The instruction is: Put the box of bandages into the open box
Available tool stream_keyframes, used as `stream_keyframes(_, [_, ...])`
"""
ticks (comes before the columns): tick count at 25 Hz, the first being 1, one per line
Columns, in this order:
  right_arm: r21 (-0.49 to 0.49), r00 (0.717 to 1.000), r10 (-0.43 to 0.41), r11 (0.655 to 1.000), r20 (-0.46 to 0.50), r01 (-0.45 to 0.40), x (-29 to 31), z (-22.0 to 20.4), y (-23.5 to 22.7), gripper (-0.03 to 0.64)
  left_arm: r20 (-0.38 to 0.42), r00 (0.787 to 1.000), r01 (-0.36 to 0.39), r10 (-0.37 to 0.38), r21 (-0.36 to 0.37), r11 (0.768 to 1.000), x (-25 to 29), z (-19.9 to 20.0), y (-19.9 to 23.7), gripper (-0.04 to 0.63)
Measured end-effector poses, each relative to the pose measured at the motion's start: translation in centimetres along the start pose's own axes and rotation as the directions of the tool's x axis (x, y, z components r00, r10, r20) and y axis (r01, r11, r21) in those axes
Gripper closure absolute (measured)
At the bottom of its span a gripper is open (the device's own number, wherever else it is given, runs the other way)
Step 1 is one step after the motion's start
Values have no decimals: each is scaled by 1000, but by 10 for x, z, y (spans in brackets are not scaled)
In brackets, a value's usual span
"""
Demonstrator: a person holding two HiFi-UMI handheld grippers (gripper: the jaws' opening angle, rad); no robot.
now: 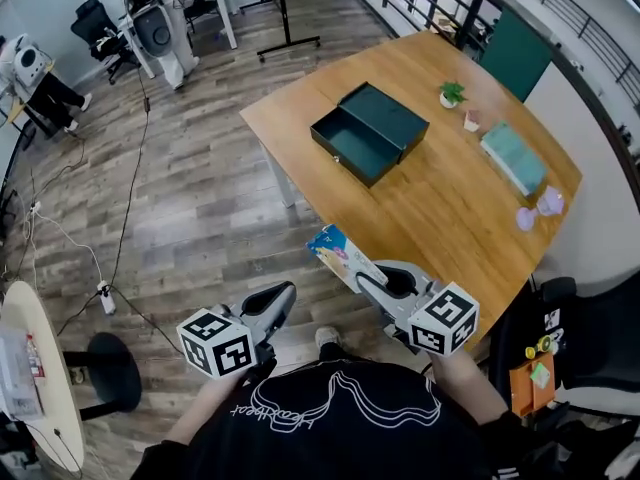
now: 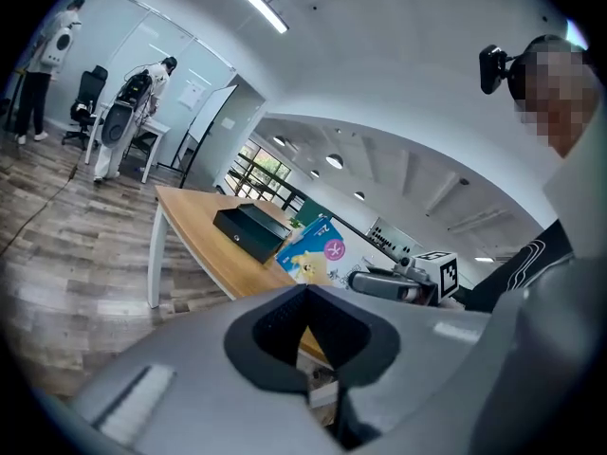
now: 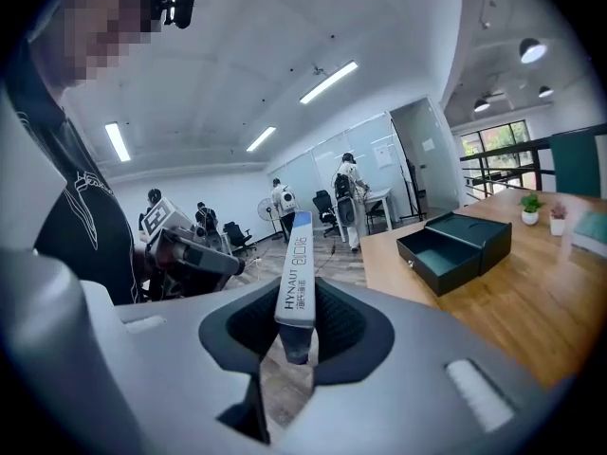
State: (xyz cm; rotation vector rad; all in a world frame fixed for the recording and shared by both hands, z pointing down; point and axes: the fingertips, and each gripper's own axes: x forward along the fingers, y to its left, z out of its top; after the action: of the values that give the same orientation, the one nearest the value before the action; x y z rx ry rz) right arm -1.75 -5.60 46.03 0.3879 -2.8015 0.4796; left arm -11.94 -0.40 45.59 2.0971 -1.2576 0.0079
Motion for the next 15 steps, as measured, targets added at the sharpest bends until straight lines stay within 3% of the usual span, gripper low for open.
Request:
stream_keyframes(6, [-62, 997, -81, 995, -9, 80, 15, 29, -63, 517, -11, 1000, 8, -8, 27, 1000, 38, 38, 22, 595])
stream_keyframes(15, [-133, 979, -200, 972, -27, 195, 39, 53, -117, 517, -42, 998, 52, -50, 52, 997, 76, 68, 45, 595])
